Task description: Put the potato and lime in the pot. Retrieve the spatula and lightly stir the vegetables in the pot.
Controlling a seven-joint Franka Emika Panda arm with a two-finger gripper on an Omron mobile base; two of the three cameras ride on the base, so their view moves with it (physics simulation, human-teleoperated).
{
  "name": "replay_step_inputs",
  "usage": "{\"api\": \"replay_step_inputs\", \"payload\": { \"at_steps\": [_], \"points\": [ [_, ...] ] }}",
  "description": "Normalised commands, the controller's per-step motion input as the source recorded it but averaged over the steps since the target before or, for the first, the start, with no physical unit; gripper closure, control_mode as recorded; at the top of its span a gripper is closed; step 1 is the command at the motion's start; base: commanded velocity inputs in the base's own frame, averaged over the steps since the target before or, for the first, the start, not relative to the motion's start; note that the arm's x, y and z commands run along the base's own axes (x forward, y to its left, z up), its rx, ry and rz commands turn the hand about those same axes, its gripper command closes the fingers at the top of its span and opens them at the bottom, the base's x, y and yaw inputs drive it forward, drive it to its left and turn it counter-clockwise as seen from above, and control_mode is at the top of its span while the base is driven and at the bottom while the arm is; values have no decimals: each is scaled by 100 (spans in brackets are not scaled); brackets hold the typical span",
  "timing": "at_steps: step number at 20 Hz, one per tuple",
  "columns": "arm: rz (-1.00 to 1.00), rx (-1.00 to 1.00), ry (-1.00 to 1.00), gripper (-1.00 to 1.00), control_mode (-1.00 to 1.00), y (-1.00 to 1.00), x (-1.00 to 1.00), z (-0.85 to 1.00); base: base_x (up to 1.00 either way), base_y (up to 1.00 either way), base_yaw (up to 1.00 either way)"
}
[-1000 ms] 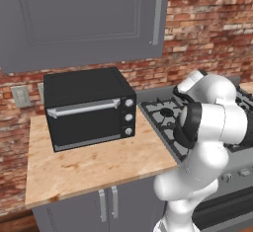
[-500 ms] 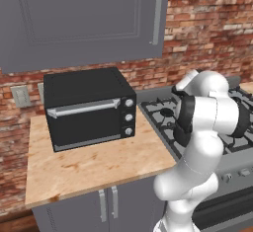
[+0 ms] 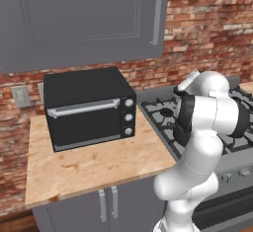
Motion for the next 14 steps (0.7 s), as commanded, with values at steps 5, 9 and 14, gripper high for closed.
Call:
{"api": "replay_step_inputs", "payload": {
  "at_steps": [5,9,14],
  "points": [
    [0,-3,-5,100,-100,0,15,0,0,0,0],
    [0,-2,-1,100,-100,0,15,0,0,0,0],
    [0,0,0,100,-100,0,-37,0,0,0,0]
  ]
}}
